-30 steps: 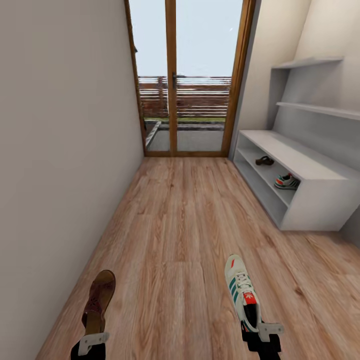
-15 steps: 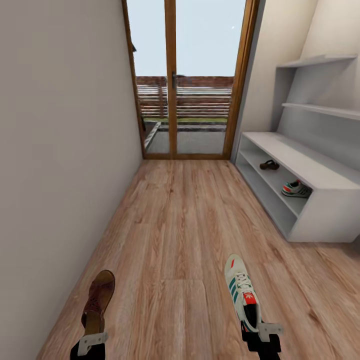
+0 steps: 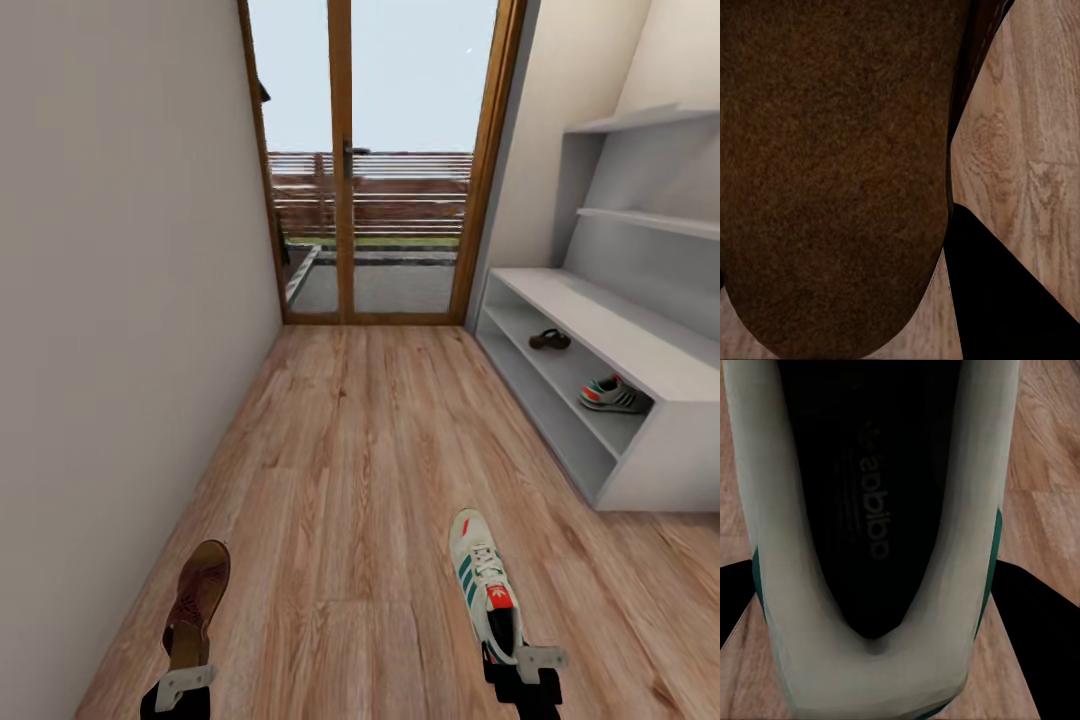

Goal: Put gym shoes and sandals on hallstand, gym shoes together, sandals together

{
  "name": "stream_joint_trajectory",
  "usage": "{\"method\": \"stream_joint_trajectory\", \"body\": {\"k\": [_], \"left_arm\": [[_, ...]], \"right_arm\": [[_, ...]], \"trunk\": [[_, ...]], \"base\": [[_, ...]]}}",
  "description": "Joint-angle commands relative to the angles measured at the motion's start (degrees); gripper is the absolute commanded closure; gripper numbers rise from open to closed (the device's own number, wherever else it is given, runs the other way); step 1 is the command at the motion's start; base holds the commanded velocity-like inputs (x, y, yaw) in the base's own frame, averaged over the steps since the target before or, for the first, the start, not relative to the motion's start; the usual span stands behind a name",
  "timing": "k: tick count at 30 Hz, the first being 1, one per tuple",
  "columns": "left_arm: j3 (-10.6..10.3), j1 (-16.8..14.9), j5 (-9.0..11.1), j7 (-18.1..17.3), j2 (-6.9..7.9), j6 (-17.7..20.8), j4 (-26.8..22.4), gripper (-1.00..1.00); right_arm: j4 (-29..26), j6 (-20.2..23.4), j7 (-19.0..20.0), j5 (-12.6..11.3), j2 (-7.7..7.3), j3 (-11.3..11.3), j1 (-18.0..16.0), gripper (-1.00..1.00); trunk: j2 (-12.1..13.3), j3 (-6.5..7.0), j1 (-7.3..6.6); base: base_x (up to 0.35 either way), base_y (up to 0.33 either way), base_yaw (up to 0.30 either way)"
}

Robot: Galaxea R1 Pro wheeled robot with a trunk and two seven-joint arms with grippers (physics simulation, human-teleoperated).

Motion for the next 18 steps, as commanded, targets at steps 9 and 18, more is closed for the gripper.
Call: {"method": "stream_joint_trajectory", "body": {"k": [9, 18], "left_arm": [[0.39, -0.04, 0.06, -0.58, -0.02, -0.11, 0.04, 1.00], [0.39, -0.04, 0.06, -0.58, -0.03, -0.11, 0.04, 1.00]], "right_arm": [[-0.01, -0.12, -0.25, -0.43, 0.00, 0.50, -0.03, 1.00], [-0.02, -0.12, -0.19, -0.51, -0.06, 0.50, -0.03, 1.00]], "trunk": [[-0.02, -0.05, 0.02], [-0.02, -0.05, 0.02]], "base": [[0.338, 0.000, 0.000], [0.338, 0.000, 0.000]]}}
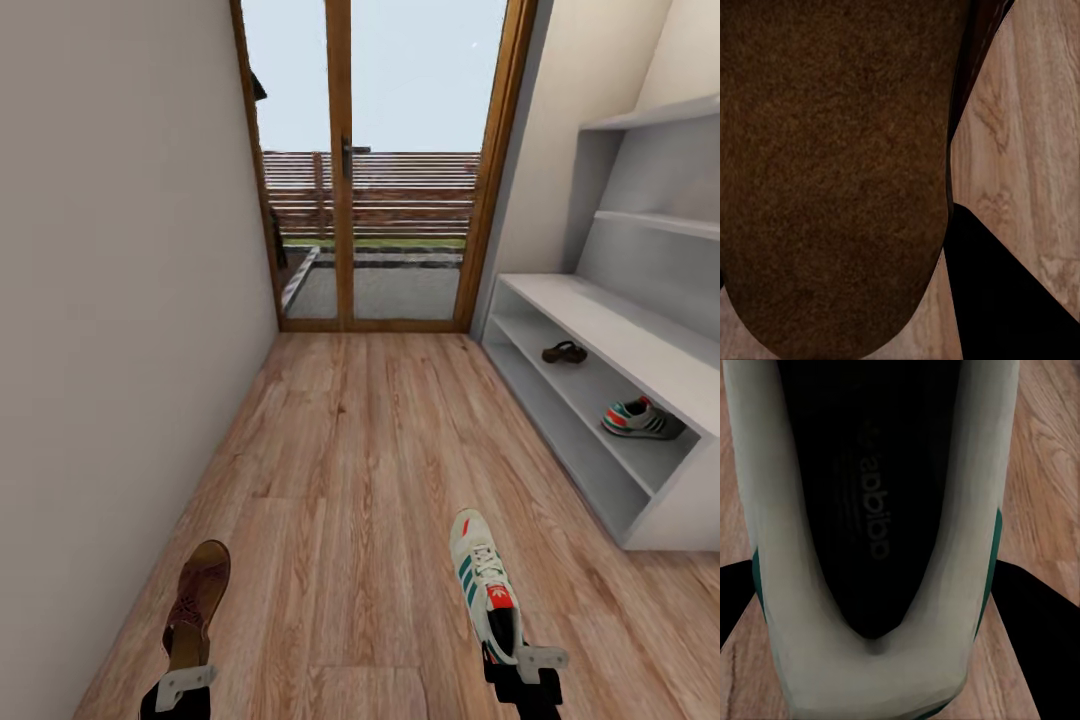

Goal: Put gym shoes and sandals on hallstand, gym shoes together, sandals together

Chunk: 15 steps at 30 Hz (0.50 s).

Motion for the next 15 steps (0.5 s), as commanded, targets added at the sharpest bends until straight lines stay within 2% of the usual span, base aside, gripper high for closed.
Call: {"method": "stream_joint_trajectory", "body": {"k": [1, 15], "left_arm": [[0.43, -0.04, 0.07, -0.60, -0.02, -0.09, 0.04, 1.00], [0.50, 0.01, 0.07, -0.60, -0.02, -0.09, 0.04, 1.00]], "right_arm": [[-0.01, -0.12, -0.20, -0.39, -0.01, 0.50, -0.03, 1.00], [0.00, -0.12, -0.14, -0.32, -0.04, 0.50, -0.03, 1.00]], "trunk": [[-0.02, -0.05, 0.02], [-0.02, -0.05, 0.02]], "base": [[0.338, 0.000, 0.000], [0.338, 0.000, 0.000]]}}
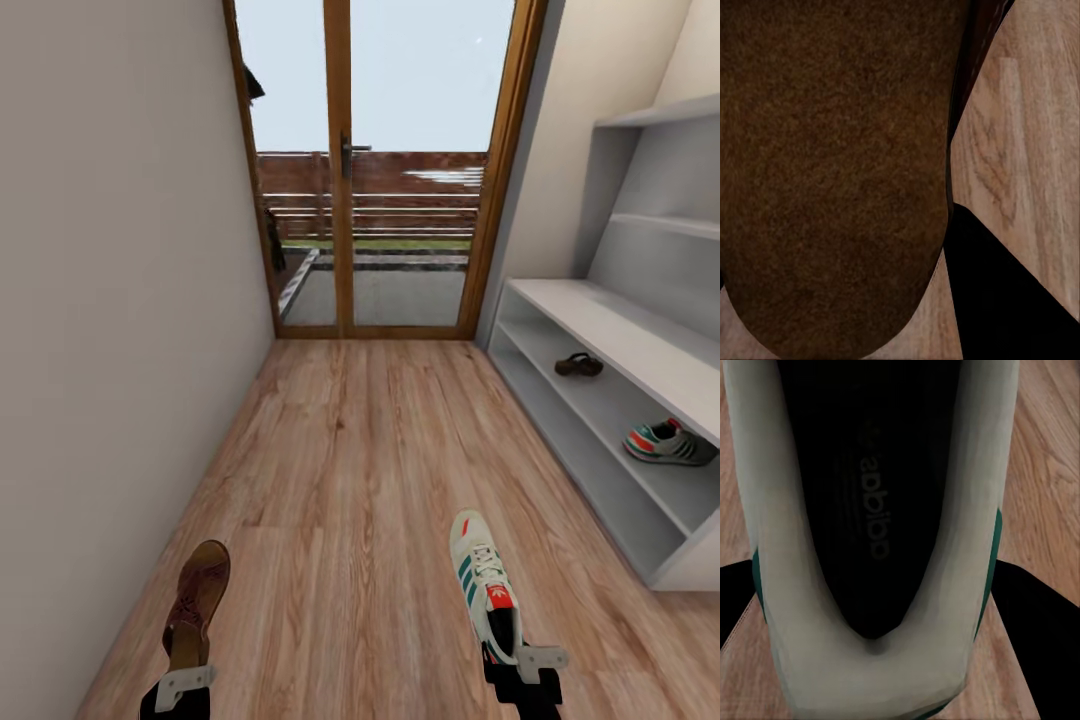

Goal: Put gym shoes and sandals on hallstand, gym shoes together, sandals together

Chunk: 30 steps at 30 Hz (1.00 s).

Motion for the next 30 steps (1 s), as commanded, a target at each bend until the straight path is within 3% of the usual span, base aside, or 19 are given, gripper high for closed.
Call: {"method": "stream_joint_trajectory", "body": {"k": [1, 30], "left_arm": [[0.42, -0.03, 0.07, -0.62, -0.02, -0.09, 0.02, 1.00], [0.43, 0.00, 0.07, -0.60, -0.02, -0.09, 0.00, 1.00]], "right_arm": [[-0.01, -0.12, -0.25, -0.40, -0.02, 0.50, -0.03, 1.00], [-0.07, -0.12, -0.17, -0.40, 0.07, 0.53, -0.03, 1.00]], "trunk": [[-0.02, -0.05, 0.02], [-0.02, -0.05, 0.02]], "base": [[0.338, 0.000, 0.000], [0.338, 0.000, 0.000]]}}
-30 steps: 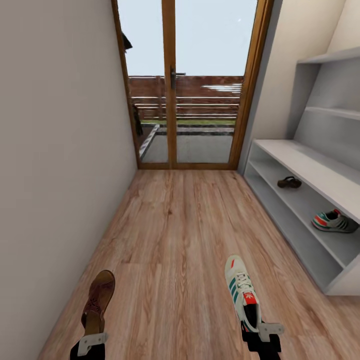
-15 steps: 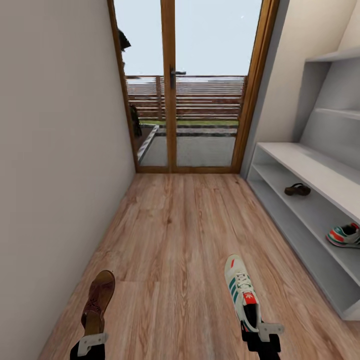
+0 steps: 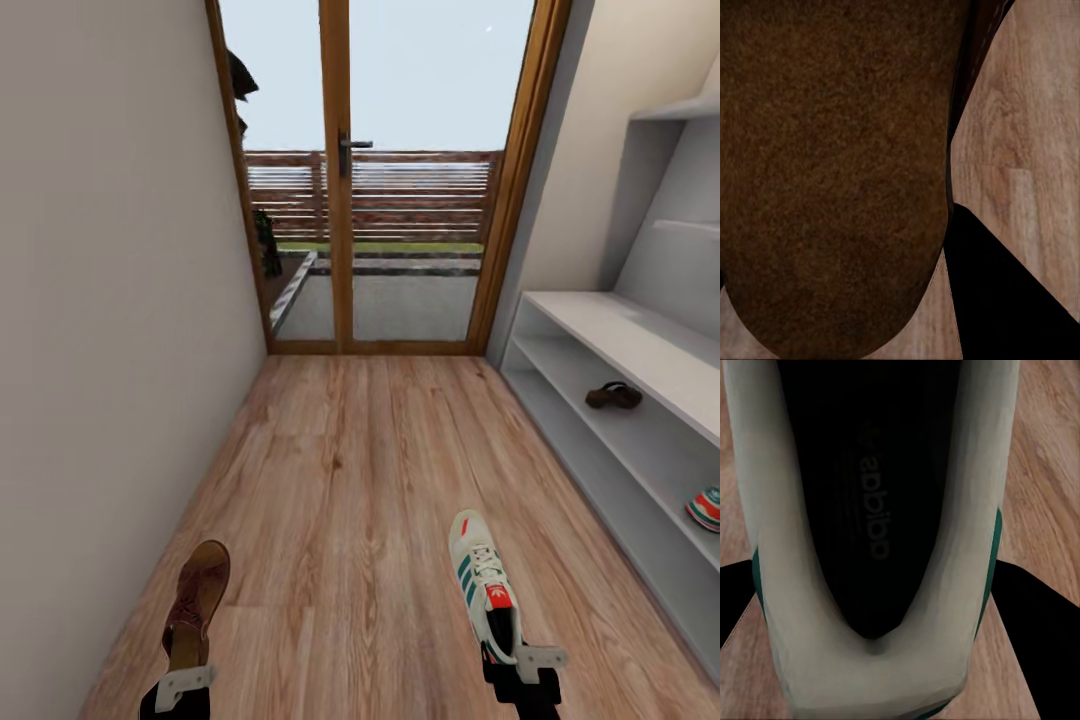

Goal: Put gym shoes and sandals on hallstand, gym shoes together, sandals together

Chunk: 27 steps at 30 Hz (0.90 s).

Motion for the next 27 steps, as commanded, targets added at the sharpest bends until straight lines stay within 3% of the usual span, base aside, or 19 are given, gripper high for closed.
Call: {"method": "stream_joint_trajectory", "body": {"k": [1, 27], "left_arm": [[0.42, -0.04, 0.07, -0.61, -0.02, -0.09, 0.03, 1.00], [0.42, -0.04, 0.07, -0.61, -0.02, -0.07, 0.08, 1.00]], "right_arm": [[0.02, -0.12, -0.29, -0.41, -0.02, 0.49, -0.03, 1.00], [0.04, -0.12, -0.41, -0.26, -0.02, 0.56, -0.03, 1.00]], "trunk": [[-0.02, -0.05, 0.02], [-0.02, -0.05, 0.02]], "base": [[0.338, 0.000, 0.000], [0.338, 0.000, 0.000]]}}
